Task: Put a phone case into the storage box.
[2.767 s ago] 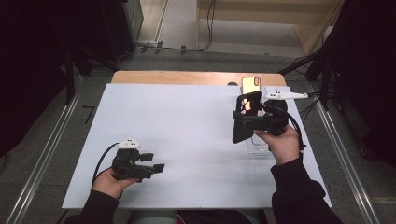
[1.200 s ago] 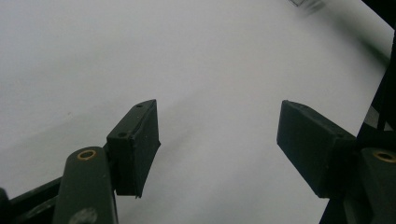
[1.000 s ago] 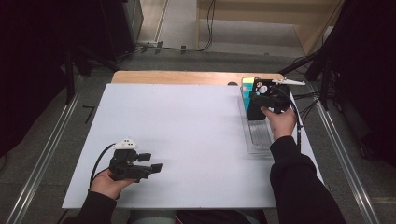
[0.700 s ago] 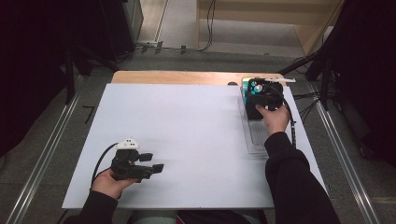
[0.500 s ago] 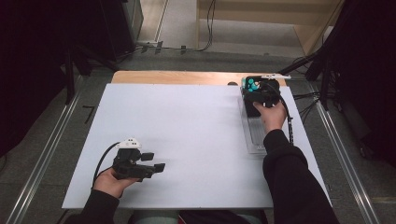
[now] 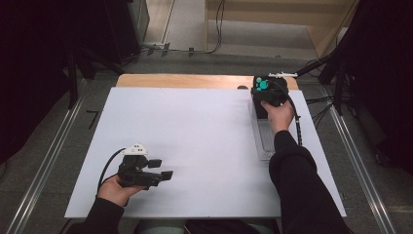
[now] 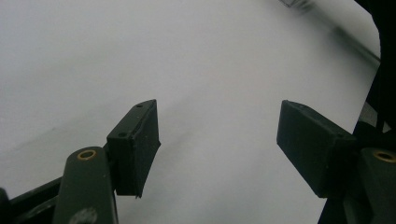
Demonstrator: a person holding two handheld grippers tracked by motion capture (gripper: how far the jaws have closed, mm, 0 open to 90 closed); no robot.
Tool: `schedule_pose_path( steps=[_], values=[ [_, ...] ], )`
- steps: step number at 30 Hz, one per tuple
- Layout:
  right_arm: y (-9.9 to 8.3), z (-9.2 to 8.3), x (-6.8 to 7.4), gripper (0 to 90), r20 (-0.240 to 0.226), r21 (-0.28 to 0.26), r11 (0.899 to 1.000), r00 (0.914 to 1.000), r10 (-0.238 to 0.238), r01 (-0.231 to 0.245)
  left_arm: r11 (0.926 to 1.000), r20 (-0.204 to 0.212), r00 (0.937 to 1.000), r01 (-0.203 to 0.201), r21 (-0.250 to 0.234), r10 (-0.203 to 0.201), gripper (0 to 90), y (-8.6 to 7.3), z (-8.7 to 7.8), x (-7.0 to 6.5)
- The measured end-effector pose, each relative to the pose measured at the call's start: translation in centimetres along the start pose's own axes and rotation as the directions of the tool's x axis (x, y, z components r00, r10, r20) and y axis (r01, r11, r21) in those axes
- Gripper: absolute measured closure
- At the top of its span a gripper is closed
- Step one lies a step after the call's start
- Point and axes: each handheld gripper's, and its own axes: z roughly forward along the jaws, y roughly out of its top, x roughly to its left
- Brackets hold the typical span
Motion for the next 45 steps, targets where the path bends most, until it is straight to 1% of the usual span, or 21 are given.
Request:
schedule_pose_path(
  steps=[2, 5, 15, 17, 18, 20, 21, 22, 23, 24, 27, 28, 31, 35, 38, 41, 44, 45],
  values=[
    [0.1, 0.2, 0.0, 13.6, 0.003, -0.005, 1.0, 1.0, 0.002, -0.002, 1.0, 0.002, 1.0, 0.001, -0.002, -0.001, 29.9, 0.0, 0.0, 0.0],
    [-0.1, 0.4, -0.1, 13.3, 0.008, -0.006, 0.999, 0.9995, 0.031, -0.031, 1.0, 0.002, 1.0, -0.003, 0.001, 0.003, 29.9, 0.0, 0.0, 0.0],
    [-0.1, 0.6, 0.0, 13.3, 0.014, -0.012, 1.0, 0.9997, 0.021, -0.021, 1.0, 0.0, 1.0, -0.001, -0.001, 0.001, 29.9, 0.0, -0.1, -0.1],
    [-0.1, 0.6, 0.1, 13.1, 0.026, -0.016, 1.0, 0.9996, 0.011, -0.011, 1.0, 0.003, 1.0, -0.007, 0.005, 0.007, 29.9, 0.0, 0.0, -0.1],
    [-0.1, 0.6, 0.1, 13.1, 0.026, -0.016, 1.0, 0.9996, 0.011, -0.011, 1.0, 0.003, 1.0, -0.007, 0.005, 0.007, 29.9, 0.0, 0.0, -0.1],
    [-0.1, 0.7, 0.3, 12.8, 0.045, -0.017, 1.0, 0.9988, 0.019, -0.018, 1.0, 0.006, 1.0, -0.006, 0.004, 0.006, 29.9, 0.0, 0.0, -0.2],
    [0.0, 0.7, 0.3, 11.8, 0.045, -0.02, 1.0, 0.9988, 0.021, -0.02, 1.0, 0.006, 1.0, -0.005, 0.0, 0.005, 29.9, 0.0, 0.0, -0.2],
    [-0.1, 0.6, 0.2, 9.3, 0.031, -0.025, 1.0, 0.9993, 0.019, -0.019, 1.0, 0.004, 1.0, -0.009, 0.002, 0.009, 29.9, 0.0, 0.0, -0.2],
    [-0.1, 0.6, 0.2, 9.2, 0.027, -0.027, 0.999, 0.9994, 0.02, -0.019, 1.0, 0.004, 1.0, -0.008, 0.002, 0.008, 29.9, 0.0, -0.1, -0.2],
    [-0.1, 0.6, 0.2, 8.6, 0.027, -0.028, 0.999, 0.9995, 0.019, -0.019, 1.0, 0.003, 1.0, -0.007, 0.0, 0.007, 29.9, 0.0, -0.1, -0.2],
    [0.0, 0.6, 0.3, 0.8, 0.026, -0.027, 1.0, 0.9996, 0.011, -0.01, 1.0, 0.003, 1.0, -0.007, -0.002, 0.007, 29.9, 0.0, -0.1, -0.2],
    [0.0, 0.5, 0.3, 0.8, 0.025, -0.03, 1.0, 0.9997, 0.003, -0.002, 1.0, 0.003, 1.0, -0.007, 0.0, 0.007, 29.9, 0.0, -0.1, -0.2],
    [0.0, 0.3, 0.2, 0.7, 0.038, -0.026, 1.0, 0.9992, -0.009, 0.01, 1.0, 0.002, 1.0, -0.007, -0.001, 0.007, 29.9, 0.0, -0.1, -0.2],
    [0.3, -0.2, -0.1, 0.7, 0.045, -0.041, 0.999, 0.999, 0.003, -0.002, 1.0, 0.002, 1.0, -0.002, -0.004, 0.002, 29.9, 0.0, -0.1, -0.2],
    [0.6, -0.6, -0.1, 0.7, 0.034, -0.064, 0.998, 0.9994, 0.009, -0.007, 1.0, 0.001, 1.0, -0.003, 0.002, 0.003, 29.9, 0.0, -0.1, -0.2],
    [0.9, -1.1, 0.0, 0.7, 0.02, -0.059, 0.998, 0.9997, 0.013, -0.012, 1.0, 0.002, 1.0, -0.005, 0.003, 0.005, 29.9, 0.0, -0.1, -0.2],
    [1.0, -1.3, 0.0, 0.7, 0.016, -0.058, 0.998, 0.9998, 0.013, -0.012, 1.0, 0.002, 1.0, -0.004, 0.001, 0.004, 29.9, 0.0, -0.1, -0.2],
    [1.2, -1.6, 0.1, 0.7, 0.009, -0.054, 0.998, 0.9998, 0.02, -0.019, 1.0, 0.003, 1.0, -0.003, 0.0, 0.003, 29.9, 0.0, -0.1, -0.2]
  ],
)
